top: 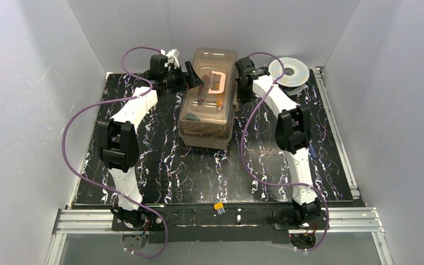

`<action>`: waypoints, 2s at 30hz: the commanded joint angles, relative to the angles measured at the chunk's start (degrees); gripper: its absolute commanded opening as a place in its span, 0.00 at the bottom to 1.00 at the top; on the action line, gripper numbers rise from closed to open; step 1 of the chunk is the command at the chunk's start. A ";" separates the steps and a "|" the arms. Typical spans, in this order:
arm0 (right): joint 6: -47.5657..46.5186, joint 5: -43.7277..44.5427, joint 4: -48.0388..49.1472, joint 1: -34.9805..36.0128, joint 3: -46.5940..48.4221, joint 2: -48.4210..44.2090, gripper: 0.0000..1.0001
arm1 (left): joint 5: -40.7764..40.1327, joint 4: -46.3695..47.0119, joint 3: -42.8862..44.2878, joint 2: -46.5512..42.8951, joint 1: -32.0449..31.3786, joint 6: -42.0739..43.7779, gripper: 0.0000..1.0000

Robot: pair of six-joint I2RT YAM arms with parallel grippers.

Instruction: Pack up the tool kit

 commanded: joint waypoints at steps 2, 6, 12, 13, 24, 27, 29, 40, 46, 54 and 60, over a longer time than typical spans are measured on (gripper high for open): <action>-0.22 -15.92 16.28 3.66 -9.32 -0.82 0.01 | 4.09 -3.91 -2.65 2.85 -2.30 1.05 0.93; 1.42 -24.31 22.40 3.78 -10.20 -2.08 0.01 | 4.21 -3.17 -2.80 3.39 -2.27 -0.04 0.92; 2.27 -30.52 30.61 3.77 -14.65 -4.95 0.01 | 5.03 -2.71 -3.41 2.96 -2.49 -0.50 0.92; 1.57 -29.76 30.22 3.71 -14.56 -5.28 0.01 | 4.78 -2.78 -3.64 2.50 -2.51 -0.37 0.92; 0.04 -25.22 46.87 -6.74 -51.67 -38.51 0.01 | -4.63 -2.13 -10.88 -16.77 -2.48 0.88 0.98; 1.70 -23.50 49.84 -8.21 -57.68 -45.99 0.10 | -9.44 1.18 -17.86 -24.07 -2.98 -1.28 0.98; 2.28 -21.18 50.29 -8.30 -61.43 -50.81 0.45 | -14.13 4.65 -24.78 -29.89 -3.95 -1.74 0.98; 0.27 -8.41 73.50 -8.24 -94.43 -80.90 0.82 | -36.71 4.20 -51.54 -62.23 -11.18 1.96 0.98; -14.79 -4.91 87.84 -7.76 -111.87 -87.70 0.84 | -55.27 8.22 -67.38 -70.73 -11.58 3.90 0.98; -20.23 8.71 97.36 -8.12 -115.36 -82.31 0.83 | -67.36 37.77 -83.33 -67.20 -11.66 23.60 0.98; -22.43 8.06 97.04 -11.49 -115.12 -75.99 0.87 | -70.54 54.84 -85.81 -48.94 -11.38 25.89 0.98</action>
